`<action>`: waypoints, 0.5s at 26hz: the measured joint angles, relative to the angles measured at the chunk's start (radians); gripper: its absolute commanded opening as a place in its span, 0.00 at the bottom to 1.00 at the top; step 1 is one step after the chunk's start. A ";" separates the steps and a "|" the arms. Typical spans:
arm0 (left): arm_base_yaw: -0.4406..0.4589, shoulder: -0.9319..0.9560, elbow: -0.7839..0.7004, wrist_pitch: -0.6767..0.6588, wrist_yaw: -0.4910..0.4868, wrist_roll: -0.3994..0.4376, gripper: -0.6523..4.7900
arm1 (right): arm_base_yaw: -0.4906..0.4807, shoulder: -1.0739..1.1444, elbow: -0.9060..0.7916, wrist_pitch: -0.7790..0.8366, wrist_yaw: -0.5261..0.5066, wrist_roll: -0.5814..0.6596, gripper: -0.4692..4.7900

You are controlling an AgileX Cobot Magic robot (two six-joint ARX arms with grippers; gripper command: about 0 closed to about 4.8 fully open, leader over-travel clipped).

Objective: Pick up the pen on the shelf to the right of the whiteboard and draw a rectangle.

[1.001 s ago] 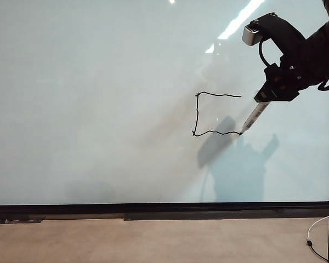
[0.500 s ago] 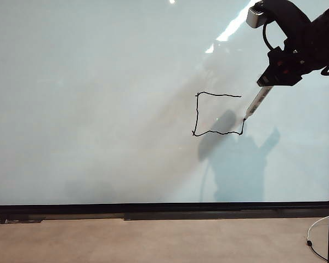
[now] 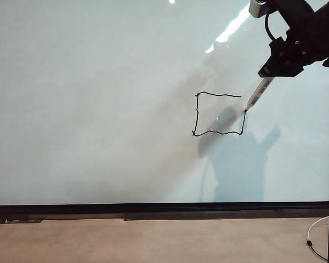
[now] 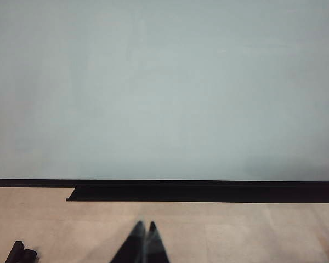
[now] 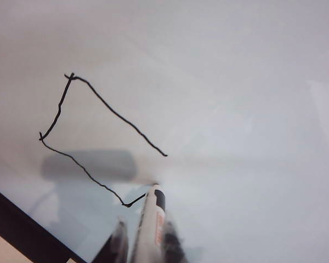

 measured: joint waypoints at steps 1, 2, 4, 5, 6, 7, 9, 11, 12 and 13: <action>0.000 0.000 0.000 0.000 0.000 0.000 0.11 | 0.000 -0.002 0.000 0.000 0.000 0.000 0.08; 0.000 0.000 0.000 0.000 0.000 0.000 0.11 | 0.000 -0.005 0.000 0.001 0.000 0.000 0.08; 0.000 0.000 0.000 0.000 0.000 0.000 0.11 | 0.000 -0.012 0.000 0.003 0.000 0.000 0.08; 0.000 0.000 0.000 0.000 0.000 0.000 0.11 | 0.000 -0.015 0.000 0.006 0.000 0.000 0.08; 0.000 0.000 0.000 0.000 0.000 0.000 0.11 | 0.000 -0.019 0.000 0.011 0.000 0.000 0.08; 0.000 0.000 0.000 0.000 0.000 0.000 0.11 | 0.000 -0.021 0.000 0.011 0.000 0.000 0.08; 0.000 0.000 0.000 0.000 0.000 0.000 0.11 | 0.000 -0.025 0.000 0.012 0.000 0.000 0.08; 0.000 0.000 0.000 0.000 0.000 0.000 0.11 | 0.002 -0.029 0.000 0.013 0.001 0.000 0.08; 0.000 0.000 0.000 0.000 0.000 0.000 0.11 | 0.010 -0.032 0.000 0.013 0.008 -0.006 0.08; 0.000 0.000 0.000 0.000 0.000 0.000 0.11 | 0.015 -0.032 0.000 0.016 0.013 -0.010 0.08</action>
